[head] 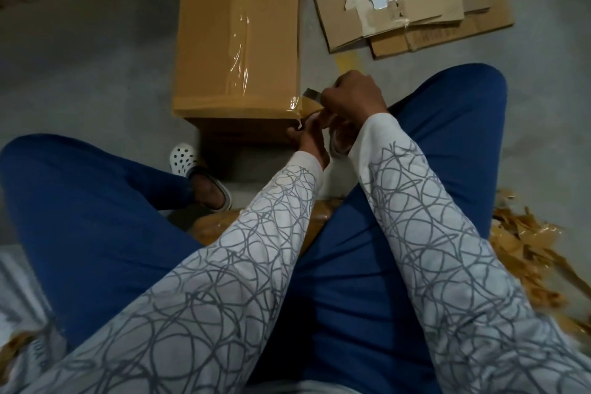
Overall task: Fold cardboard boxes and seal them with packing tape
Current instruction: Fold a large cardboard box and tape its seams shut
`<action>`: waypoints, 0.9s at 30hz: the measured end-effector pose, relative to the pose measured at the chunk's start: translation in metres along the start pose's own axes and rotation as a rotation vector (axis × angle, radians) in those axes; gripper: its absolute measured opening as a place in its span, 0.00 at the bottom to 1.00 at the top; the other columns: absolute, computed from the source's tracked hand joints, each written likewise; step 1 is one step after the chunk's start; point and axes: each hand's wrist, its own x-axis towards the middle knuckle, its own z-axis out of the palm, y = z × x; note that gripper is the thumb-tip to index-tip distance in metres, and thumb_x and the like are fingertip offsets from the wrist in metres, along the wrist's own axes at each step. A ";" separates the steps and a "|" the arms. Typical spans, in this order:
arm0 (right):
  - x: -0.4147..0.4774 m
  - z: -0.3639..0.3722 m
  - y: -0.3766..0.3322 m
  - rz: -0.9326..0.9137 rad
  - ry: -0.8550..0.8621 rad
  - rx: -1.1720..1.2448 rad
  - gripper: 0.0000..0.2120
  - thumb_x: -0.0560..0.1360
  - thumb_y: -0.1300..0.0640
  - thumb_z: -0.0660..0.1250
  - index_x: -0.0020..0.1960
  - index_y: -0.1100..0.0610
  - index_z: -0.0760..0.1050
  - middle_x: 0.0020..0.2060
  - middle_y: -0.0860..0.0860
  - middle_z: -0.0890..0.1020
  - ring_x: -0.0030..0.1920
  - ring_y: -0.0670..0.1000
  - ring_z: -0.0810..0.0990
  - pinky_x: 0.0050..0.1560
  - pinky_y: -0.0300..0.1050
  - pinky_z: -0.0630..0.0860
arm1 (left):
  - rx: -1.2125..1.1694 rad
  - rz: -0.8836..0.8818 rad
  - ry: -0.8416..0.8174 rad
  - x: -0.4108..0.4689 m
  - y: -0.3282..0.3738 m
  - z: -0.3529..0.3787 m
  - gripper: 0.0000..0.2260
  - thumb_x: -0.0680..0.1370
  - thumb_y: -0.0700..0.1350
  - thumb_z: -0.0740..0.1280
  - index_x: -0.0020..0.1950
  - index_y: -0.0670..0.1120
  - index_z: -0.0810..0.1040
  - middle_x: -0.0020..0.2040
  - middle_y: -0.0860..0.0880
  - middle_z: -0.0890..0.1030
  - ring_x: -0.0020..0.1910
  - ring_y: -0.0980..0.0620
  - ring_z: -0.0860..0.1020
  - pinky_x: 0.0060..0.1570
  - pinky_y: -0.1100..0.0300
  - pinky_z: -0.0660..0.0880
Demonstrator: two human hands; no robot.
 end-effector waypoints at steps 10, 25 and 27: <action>-0.001 0.007 0.000 0.010 0.064 -0.010 0.13 0.78 0.49 0.65 0.49 0.58 0.82 0.34 0.48 0.78 0.32 0.47 0.76 0.31 0.39 0.68 | -0.022 -0.041 -0.034 0.007 0.014 0.003 0.25 0.82 0.61 0.62 0.74 0.47 0.71 0.72 0.45 0.75 0.72 0.44 0.71 0.65 0.49 0.70; 0.007 0.015 -0.008 0.039 0.096 -0.021 0.08 0.73 0.53 0.69 0.41 0.58 0.73 0.36 0.53 0.76 0.38 0.55 0.76 0.32 0.40 0.66 | -0.193 0.035 0.028 0.036 -0.009 -0.004 0.15 0.78 0.49 0.71 0.63 0.47 0.74 0.63 0.37 0.80 0.59 0.35 0.81 0.45 0.51 0.80; 0.007 0.015 -0.007 0.042 0.116 -0.018 0.08 0.72 0.54 0.70 0.40 0.57 0.74 0.38 0.53 0.78 0.40 0.55 0.78 0.36 0.42 0.72 | -0.174 0.020 0.055 0.037 -0.013 -0.004 0.15 0.77 0.51 0.71 0.61 0.49 0.77 0.60 0.39 0.83 0.54 0.38 0.84 0.37 0.56 0.79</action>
